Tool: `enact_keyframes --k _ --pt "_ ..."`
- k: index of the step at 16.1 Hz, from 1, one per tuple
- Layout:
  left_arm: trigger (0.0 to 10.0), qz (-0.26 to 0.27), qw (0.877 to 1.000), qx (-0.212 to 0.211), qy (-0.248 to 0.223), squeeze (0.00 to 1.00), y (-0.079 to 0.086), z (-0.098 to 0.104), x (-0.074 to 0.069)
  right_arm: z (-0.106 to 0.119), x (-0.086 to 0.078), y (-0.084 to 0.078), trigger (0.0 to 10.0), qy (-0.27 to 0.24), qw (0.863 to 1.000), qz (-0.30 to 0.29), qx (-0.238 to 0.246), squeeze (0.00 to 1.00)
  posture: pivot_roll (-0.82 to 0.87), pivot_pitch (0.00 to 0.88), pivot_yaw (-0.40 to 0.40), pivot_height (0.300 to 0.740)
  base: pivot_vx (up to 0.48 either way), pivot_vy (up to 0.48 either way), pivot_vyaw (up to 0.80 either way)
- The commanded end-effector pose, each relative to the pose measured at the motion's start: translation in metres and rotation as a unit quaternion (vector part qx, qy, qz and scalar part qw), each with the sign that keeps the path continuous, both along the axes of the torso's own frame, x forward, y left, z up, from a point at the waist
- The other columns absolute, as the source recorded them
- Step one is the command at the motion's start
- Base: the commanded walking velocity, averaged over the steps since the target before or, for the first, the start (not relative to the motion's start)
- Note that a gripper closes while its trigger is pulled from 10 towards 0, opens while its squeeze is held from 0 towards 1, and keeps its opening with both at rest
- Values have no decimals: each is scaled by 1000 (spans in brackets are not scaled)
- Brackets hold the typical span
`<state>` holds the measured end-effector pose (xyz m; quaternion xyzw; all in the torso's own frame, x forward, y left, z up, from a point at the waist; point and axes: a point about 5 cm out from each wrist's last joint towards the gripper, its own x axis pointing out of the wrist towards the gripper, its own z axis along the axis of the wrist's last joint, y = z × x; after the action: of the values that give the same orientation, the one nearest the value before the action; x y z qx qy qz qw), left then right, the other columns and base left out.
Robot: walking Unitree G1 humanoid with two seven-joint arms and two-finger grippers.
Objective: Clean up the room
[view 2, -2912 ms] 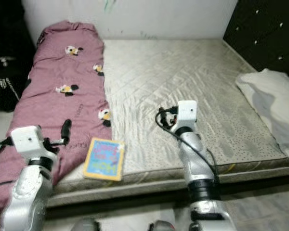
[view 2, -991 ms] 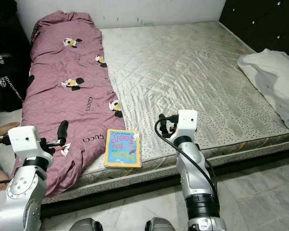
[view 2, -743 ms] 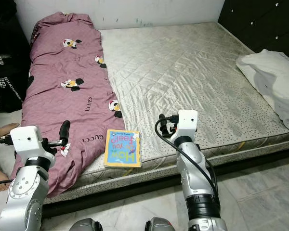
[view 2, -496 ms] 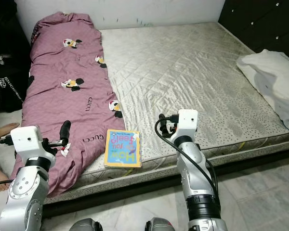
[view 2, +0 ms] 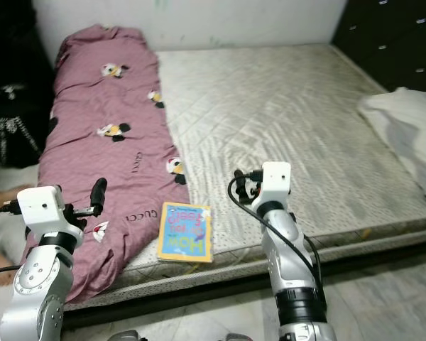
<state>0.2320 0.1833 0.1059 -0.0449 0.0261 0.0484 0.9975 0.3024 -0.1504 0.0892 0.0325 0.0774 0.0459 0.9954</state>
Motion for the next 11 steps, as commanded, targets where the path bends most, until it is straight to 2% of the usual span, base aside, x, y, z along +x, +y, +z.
enact_keyframes --k 1,6,11 --pt "10000 0 1000 2 -6 0 0 3 1 5 3 1 10000 -7 1000 2 -3 0 -17 0 -23 740 277 0 0" --pt "10000 9 1000 5 3 0 -1 1 1 6 3 0 10000 -8 1000 2 -5 0 -20 0 -23 740 0 0 0" --pt "10000 20 1000 6 6 0 1 0 2 6 3 0 10000 -6 1000 3 -5 0 -19 0 -24 687 0 0 0"
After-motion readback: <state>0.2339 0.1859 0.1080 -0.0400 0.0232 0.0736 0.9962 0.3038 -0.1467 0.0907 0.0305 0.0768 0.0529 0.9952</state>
